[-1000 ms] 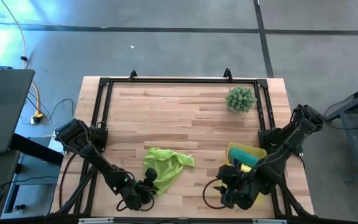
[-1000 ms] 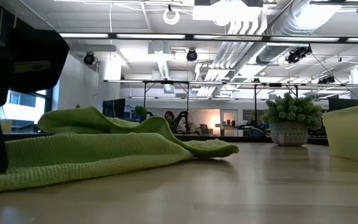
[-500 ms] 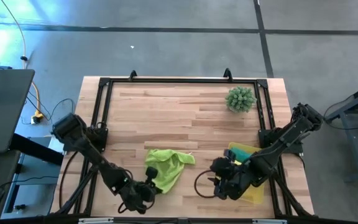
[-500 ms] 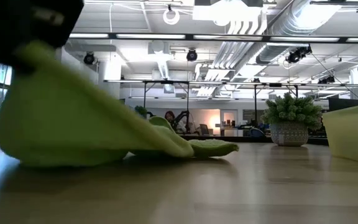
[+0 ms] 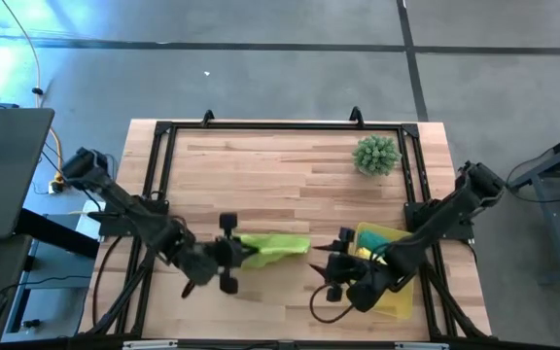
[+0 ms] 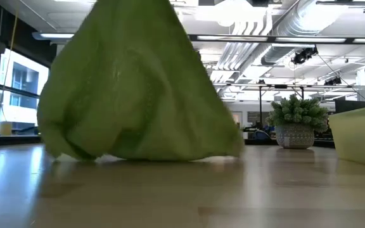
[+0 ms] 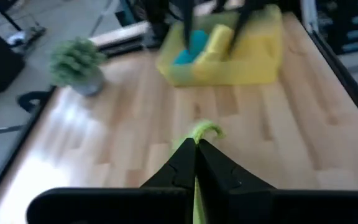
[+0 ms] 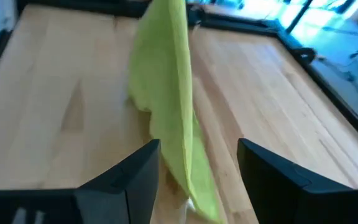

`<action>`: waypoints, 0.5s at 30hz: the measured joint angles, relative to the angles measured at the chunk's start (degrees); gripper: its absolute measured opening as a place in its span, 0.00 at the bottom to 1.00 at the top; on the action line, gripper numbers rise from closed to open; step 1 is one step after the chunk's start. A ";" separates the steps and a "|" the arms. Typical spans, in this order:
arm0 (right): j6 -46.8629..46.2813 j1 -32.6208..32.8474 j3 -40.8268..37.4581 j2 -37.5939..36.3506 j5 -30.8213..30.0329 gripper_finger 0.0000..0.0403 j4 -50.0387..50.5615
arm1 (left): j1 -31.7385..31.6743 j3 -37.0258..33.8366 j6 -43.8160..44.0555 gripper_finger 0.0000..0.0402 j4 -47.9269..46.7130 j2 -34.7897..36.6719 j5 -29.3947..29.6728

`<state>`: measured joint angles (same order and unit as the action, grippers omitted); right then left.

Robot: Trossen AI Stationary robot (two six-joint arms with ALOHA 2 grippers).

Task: Roll microfiber towels into tight, uniform cylinder then place into a basket
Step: Fold the green microfiber cloth

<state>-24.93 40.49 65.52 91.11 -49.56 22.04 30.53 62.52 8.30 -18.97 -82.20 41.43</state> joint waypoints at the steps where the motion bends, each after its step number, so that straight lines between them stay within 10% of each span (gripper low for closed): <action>1: 0.27 -0.13 -2.69 0.02 -1.52 0.50 -3.99 | -0.80 0.06 -0.63 0.00 -0.25 0.97 0.02; 8: 5.65 -2.25 -19.14 0.00 -1.85 0.50 -34.21 | -4.86 0.00 -2.50 0.00 -2.26 5.42 0.22; 15: 4.82 -6.48 -28.36 0.00 3.76 0.50 -40.30 | -5.82 -0.04 -2.48 0.00 -4.40 5.80 -0.29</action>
<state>-20.11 34.01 37.16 91.11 -45.80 -18.26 24.71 62.48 5.82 -23.37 -76.40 41.14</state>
